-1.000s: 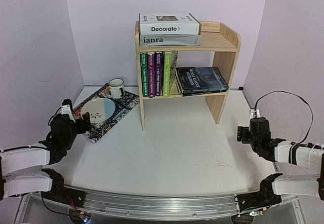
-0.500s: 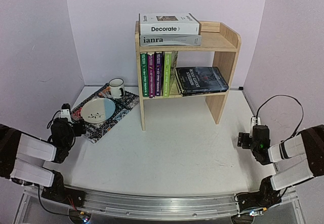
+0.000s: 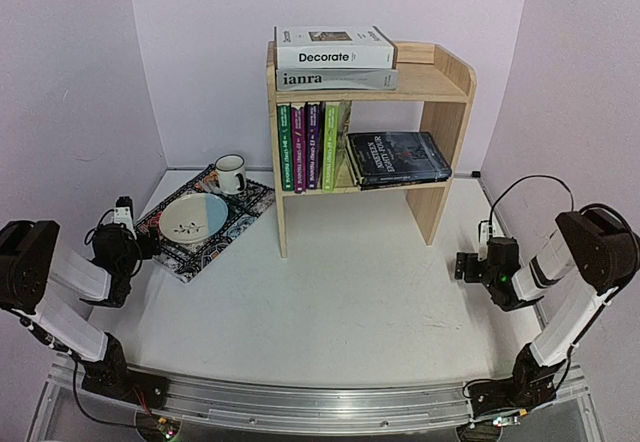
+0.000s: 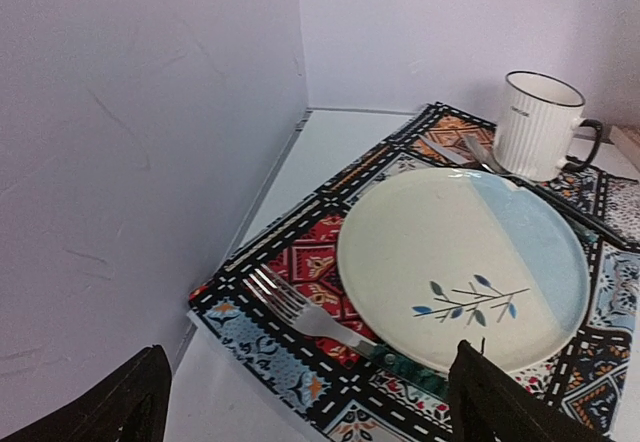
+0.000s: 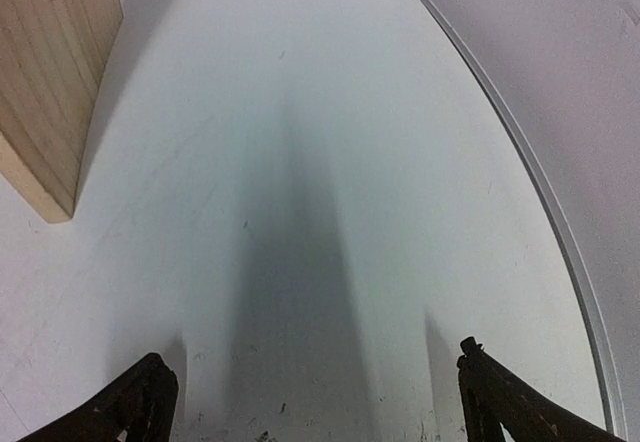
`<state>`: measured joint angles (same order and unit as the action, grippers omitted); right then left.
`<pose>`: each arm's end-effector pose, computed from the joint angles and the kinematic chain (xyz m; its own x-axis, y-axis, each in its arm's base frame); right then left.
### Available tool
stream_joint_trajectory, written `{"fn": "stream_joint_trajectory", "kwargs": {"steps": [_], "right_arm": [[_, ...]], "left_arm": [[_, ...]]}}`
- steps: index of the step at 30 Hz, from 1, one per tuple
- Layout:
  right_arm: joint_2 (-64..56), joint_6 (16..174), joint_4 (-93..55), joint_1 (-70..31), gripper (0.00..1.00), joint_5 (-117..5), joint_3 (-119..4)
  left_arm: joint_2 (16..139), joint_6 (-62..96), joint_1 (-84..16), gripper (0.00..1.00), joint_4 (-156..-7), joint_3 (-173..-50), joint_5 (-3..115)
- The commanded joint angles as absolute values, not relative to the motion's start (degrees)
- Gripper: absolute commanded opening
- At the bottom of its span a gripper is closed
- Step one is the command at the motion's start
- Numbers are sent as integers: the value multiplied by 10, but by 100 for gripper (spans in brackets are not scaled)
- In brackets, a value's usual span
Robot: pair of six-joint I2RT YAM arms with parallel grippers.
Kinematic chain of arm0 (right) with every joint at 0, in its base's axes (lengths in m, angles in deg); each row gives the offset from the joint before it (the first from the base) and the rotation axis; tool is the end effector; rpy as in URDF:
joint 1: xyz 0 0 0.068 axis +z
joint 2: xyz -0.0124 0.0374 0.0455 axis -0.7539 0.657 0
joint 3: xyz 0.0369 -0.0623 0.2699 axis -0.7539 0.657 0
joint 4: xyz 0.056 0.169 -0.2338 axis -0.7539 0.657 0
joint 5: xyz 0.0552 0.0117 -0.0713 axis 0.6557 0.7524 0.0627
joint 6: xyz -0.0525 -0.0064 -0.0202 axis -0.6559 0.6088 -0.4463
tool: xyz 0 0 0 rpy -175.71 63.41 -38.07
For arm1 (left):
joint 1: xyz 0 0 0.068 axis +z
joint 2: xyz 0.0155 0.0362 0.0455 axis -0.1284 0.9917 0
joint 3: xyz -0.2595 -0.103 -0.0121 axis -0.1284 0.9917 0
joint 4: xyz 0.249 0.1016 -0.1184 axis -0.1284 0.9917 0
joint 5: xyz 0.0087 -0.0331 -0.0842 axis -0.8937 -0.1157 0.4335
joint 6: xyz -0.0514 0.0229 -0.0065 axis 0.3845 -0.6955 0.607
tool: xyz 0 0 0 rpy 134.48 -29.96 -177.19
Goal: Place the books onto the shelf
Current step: Reset both arms
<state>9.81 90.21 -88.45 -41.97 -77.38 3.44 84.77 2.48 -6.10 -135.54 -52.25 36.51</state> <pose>0.2594 0.0221 0.0963 -0.1886 0.0125 -0.9820 0.1239 0.9922 -0.0111 0.2488 0.0132 0.1175 -0.2313 0.0530 -0.9714 -0.1970 0.9753 0.1001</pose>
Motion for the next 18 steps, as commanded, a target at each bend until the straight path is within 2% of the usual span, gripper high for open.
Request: {"fn": "stream_joint_trajectory", "kwargs": {"steps": [1, 4, 7, 12, 18], "right_arm": [[98, 894, -893, -424, 98, -765, 17], [98, 894, -893, -424, 98, -766, 17], [98, 894, -893, -425, 98, -767, 18], [98, 894, -893, -424, 98, -766, 17], [98, 895, -892, -425, 98, -765, 17]], "left_arm": [[830, 29, -59, 97, -1389, -520, 445], [889, 40, -63, 94, -1479, -511, 518], [970, 51, -65, 94, -1504, -541, 484], [978, 46, -66, 99, -1453, -571, 484], [976, 44, -67, 100, -1453, -570, 488]]}}
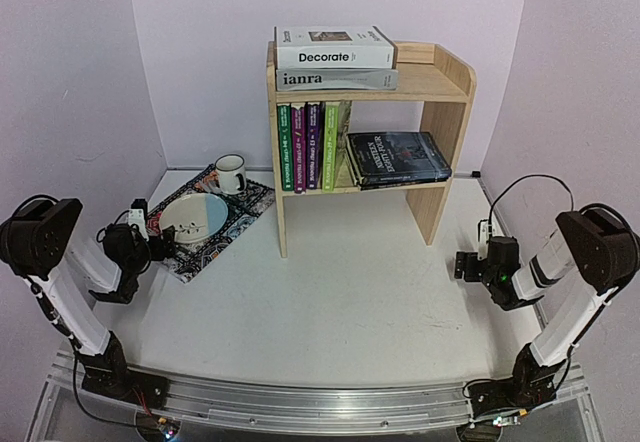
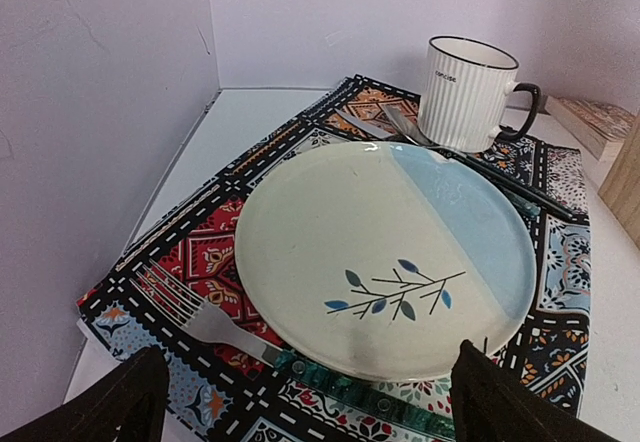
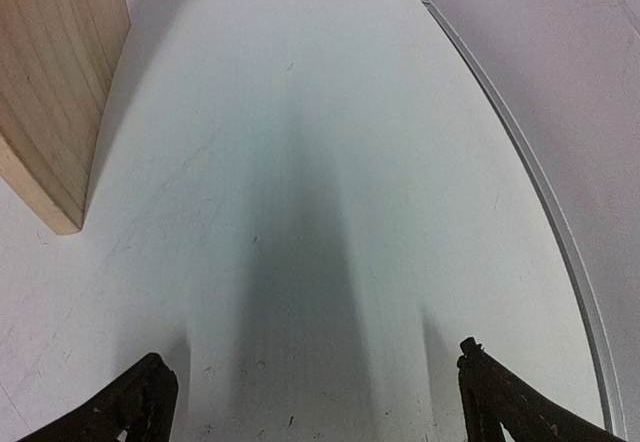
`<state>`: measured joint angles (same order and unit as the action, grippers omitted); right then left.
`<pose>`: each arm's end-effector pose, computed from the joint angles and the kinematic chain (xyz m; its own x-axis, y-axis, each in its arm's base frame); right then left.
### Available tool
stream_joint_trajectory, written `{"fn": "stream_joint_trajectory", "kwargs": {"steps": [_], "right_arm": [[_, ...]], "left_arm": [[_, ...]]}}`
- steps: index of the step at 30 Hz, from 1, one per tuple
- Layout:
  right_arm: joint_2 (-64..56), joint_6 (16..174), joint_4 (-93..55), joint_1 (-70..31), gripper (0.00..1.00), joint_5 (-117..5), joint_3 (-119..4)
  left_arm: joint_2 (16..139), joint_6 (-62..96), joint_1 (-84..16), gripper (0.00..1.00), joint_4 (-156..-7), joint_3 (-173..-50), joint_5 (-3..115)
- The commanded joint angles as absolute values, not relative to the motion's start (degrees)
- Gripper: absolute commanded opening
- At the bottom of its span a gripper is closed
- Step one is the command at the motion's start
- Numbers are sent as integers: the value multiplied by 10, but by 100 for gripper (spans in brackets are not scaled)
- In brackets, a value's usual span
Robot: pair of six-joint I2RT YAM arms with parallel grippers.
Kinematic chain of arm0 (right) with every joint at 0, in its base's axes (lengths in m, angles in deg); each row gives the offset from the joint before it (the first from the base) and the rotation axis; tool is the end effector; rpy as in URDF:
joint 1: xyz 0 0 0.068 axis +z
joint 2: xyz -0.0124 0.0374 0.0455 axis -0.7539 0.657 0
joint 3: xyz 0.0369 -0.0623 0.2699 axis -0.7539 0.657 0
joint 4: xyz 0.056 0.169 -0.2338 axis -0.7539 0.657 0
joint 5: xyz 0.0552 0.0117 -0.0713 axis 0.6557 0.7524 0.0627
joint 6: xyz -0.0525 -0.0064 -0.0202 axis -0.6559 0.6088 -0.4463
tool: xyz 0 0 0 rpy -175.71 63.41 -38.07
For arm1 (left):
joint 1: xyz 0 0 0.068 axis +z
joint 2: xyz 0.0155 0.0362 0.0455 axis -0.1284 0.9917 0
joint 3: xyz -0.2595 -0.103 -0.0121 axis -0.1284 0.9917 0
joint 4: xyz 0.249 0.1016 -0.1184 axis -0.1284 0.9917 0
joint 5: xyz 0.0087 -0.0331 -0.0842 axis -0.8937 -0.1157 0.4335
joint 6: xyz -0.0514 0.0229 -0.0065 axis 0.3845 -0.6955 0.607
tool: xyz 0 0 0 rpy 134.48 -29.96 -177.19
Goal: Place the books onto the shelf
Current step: Reset both arms
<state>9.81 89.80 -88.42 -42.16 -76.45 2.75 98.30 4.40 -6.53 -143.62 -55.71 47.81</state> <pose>0.2629 0.0223 0.0988 -0.1786 0.0075 -0.9839 0.1102 0.9938 -0.0125 0.2683 0.0038 0.0911 -0.2533 0.0220 -0.9671 -0.0056 0.9997 0.0242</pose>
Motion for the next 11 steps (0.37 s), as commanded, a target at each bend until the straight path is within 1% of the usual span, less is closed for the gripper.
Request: {"fn": "stream_joint_trajectory", "kwargs": {"steps": [1, 4, 11], "right_arm": [[98, 894, -892, -424, 98, -766, 17], [98, 894, -892, -424, 98, -766, 16], [98, 894, -892, -424, 98, -765, 16]], "left_arm": [[976, 45, -67, 100, -1453, -570, 488], [979, 35, -67, 100, -1452, -574, 508], [982, 35, -67, 100, -1442, -579, 509]]}}
